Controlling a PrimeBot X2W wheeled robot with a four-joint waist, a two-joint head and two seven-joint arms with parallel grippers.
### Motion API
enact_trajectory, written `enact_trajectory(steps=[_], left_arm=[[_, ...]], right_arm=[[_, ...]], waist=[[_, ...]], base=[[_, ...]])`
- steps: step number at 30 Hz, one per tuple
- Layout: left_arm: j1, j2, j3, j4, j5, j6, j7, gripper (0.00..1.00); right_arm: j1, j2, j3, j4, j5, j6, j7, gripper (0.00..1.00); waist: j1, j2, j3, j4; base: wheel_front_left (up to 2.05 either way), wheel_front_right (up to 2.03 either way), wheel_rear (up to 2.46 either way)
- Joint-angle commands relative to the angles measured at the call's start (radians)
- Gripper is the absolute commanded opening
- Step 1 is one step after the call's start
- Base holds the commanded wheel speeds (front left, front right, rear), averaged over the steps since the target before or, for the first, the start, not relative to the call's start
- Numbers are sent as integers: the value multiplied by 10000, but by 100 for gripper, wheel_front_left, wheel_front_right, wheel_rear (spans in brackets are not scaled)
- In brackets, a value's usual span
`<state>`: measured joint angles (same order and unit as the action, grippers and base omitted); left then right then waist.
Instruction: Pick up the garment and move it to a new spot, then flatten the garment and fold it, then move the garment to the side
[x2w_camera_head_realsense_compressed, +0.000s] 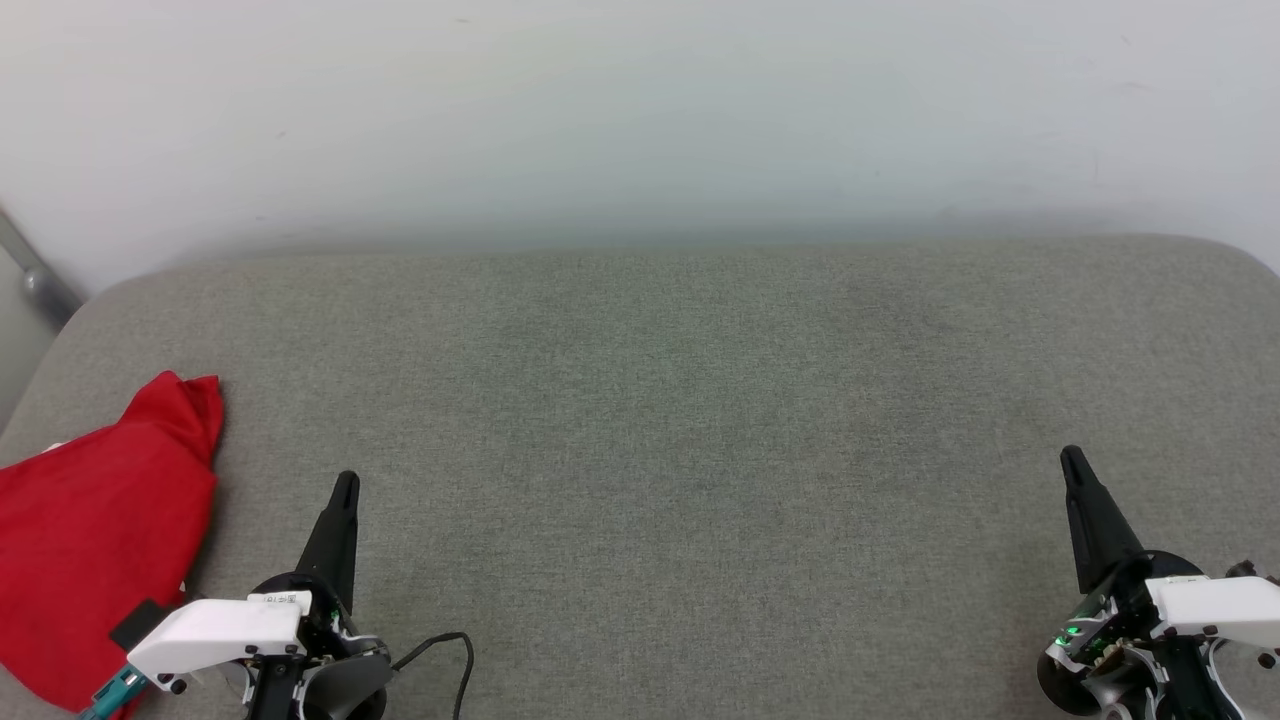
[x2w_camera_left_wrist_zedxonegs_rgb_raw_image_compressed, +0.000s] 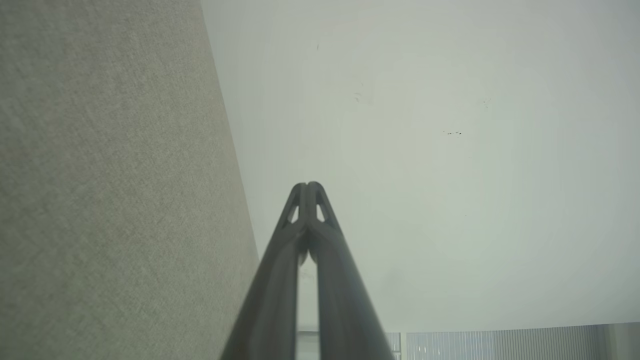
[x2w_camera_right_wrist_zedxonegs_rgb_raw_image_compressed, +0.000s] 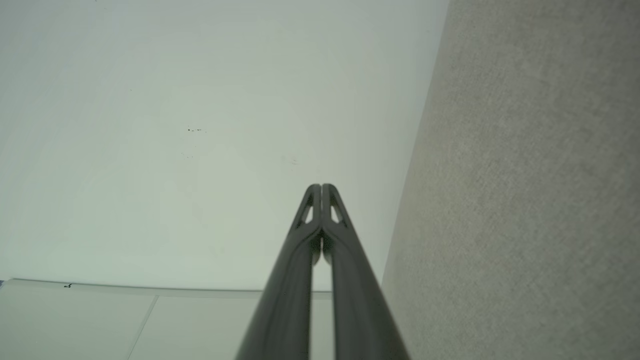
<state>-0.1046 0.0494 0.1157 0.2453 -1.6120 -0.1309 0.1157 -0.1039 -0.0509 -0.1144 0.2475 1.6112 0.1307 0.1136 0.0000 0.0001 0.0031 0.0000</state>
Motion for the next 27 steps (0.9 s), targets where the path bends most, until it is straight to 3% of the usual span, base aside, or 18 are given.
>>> enact_trajectory(steps=[1,27], left_arm=[[-81,-9,1,-2,-21,-31,-6,0],[-81,-9,2,-3,-21,-31,-6,0]], right_arm=[[-102,21,2,-17,36,0,-1,0],[-103,21,2,-16,36,0,-2,0]], waist=[[0,-1,0,0],[0,-1,0,0]], base=[[0,0,0],[0,0,0]])
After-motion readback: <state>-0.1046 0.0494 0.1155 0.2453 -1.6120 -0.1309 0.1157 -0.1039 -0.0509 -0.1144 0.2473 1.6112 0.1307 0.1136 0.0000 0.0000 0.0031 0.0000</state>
